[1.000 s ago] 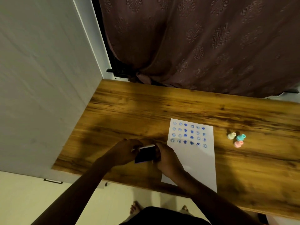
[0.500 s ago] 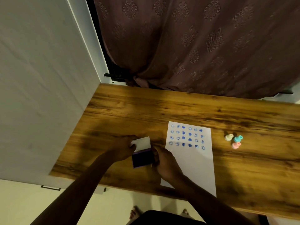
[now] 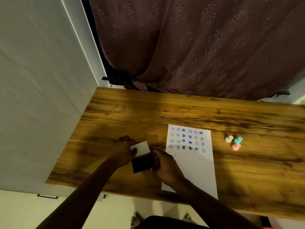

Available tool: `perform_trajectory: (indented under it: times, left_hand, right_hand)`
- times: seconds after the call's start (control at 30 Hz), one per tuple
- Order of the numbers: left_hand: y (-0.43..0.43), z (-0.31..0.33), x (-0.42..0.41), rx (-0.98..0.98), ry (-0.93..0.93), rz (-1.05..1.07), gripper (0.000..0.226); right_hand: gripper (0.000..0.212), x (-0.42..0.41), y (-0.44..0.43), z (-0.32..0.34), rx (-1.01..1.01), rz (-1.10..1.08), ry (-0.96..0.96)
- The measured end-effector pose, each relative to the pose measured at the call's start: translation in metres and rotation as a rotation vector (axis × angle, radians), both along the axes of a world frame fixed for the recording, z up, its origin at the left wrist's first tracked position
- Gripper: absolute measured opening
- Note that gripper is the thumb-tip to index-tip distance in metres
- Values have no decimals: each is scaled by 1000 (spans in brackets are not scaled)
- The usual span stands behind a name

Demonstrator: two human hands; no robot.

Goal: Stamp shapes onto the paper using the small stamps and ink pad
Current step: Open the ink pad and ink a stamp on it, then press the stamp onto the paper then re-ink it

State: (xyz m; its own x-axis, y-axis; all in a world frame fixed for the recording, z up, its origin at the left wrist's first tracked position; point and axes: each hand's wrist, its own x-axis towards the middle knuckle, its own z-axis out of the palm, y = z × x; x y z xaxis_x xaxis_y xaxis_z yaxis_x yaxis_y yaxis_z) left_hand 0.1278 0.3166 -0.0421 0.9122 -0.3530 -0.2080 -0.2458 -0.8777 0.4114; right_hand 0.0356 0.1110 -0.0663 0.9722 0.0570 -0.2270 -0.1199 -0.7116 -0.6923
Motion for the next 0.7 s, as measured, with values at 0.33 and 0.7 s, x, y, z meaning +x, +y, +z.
perform_trajectory:
  times: [0.33,0.7]
  left_hand:
    - [-24,21,-20,-150,-77,44,36]
    - [-128,48,-52,-382,7,74,31]
  right_hand:
    - [44,1,-28,37,114,-152,-130]
    - [39,-9,-108,74,90,-344,-224]
